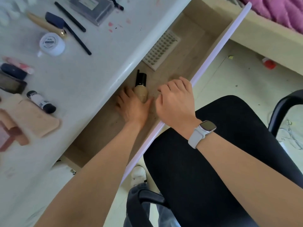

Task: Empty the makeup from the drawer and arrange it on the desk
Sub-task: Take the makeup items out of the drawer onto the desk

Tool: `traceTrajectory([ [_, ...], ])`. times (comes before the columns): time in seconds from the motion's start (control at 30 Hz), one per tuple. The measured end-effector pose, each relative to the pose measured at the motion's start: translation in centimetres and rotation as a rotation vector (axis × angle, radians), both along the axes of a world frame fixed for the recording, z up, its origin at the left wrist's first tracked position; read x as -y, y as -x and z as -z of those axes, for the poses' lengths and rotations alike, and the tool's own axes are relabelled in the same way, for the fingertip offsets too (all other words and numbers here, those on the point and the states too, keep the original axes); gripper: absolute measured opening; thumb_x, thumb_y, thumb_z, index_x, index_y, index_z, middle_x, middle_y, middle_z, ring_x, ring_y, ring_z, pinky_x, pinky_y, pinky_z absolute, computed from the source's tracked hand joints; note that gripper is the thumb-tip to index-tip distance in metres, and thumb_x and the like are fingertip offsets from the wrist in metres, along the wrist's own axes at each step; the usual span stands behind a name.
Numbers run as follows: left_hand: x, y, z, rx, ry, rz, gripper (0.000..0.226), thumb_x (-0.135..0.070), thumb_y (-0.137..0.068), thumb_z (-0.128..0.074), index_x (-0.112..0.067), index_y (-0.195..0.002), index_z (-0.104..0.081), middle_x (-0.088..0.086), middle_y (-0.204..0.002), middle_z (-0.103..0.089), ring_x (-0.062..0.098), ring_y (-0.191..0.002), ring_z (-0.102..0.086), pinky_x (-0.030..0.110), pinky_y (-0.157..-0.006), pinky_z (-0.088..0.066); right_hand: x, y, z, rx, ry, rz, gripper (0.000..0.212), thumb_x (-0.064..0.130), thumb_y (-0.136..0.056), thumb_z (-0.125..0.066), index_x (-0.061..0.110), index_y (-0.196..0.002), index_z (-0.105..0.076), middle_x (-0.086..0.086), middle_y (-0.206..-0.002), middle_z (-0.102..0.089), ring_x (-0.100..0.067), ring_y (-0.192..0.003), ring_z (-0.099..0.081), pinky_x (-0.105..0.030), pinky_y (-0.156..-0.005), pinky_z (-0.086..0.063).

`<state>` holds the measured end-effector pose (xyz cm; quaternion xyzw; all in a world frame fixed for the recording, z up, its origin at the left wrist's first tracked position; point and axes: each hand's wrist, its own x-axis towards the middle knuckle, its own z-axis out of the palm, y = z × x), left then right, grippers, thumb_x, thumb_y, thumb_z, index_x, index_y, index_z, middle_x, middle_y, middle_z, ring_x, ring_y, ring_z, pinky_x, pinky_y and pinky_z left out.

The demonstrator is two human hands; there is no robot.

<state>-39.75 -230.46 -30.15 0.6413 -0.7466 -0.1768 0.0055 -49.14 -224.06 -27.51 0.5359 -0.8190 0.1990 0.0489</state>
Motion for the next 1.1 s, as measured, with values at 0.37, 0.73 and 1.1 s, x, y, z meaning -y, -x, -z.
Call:
traceTrajectory([
  [0.37,0.6,-0.1,0.6,0.218,-0.049,0.126,0.033,-0.021,-0.085,-0.051,-0.004,-0.112,-0.045,0.018,-0.118,-0.051,0.035,-0.111,-0.044,0.041,-0.088,-0.033,-0.2,0.1,-0.1,-0.033,-0.037,-0.026,0.032,0.018,-0.073,-0.039,0.01,-0.07,-0.07,-0.005,-0.07,-0.067,-0.026,-0.079,-0.064,-0.03,-0.1,-0.025],
  [0.73,0.9,-0.9,-0.7,0.285,0.002,0.399,0.027,-0.013,-0.086,-0.052,-0.009,-0.11,-0.041,0.014,-0.096,-0.063,0.033,-0.084,-0.06,0.031,-0.061,-0.033,-0.2,0.9,-0.5,-0.05,-0.133,-0.104,0.032,0.021,-0.077,-0.037,0.011,-0.068,-0.067,-0.004,-0.065,-0.065,-0.025,-0.067,-0.061,-0.029,-0.084,-0.028],
  [1.1,0.1,-2.2,-1.8,0.12,-0.037,0.306,0.033,-0.025,-0.083,-0.057,-0.01,-0.108,-0.042,0.013,-0.095,-0.065,0.033,-0.082,-0.061,0.031,-0.06,-0.036,-0.2,1.6,-0.9,0.14,-0.06,-0.133,0.038,0.019,-0.08,-0.034,0.011,-0.084,-0.071,-0.001,-0.072,-0.07,-0.021,-0.071,-0.064,-0.027,-0.086,-0.029],
])
